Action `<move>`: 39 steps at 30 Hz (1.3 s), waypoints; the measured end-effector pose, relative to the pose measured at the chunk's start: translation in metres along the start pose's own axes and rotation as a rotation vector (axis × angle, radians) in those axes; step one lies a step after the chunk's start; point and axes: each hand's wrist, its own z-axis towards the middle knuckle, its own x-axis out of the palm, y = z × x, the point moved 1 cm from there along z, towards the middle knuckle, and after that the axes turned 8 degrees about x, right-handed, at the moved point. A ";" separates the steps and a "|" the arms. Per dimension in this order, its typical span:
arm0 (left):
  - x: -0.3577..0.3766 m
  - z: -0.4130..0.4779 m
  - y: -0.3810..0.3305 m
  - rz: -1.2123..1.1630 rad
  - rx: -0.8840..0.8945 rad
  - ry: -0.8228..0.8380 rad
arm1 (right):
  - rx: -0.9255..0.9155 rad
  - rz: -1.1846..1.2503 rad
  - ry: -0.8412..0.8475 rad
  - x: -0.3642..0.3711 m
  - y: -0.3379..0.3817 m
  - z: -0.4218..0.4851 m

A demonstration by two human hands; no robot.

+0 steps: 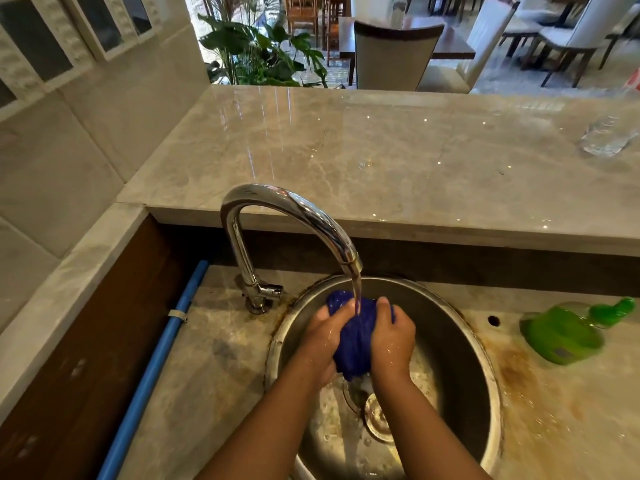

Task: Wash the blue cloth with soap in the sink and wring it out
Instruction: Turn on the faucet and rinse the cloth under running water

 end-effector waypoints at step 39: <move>-0.016 -0.029 0.031 -0.447 -0.180 0.122 | 0.405 0.393 0.623 -0.030 0.004 0.006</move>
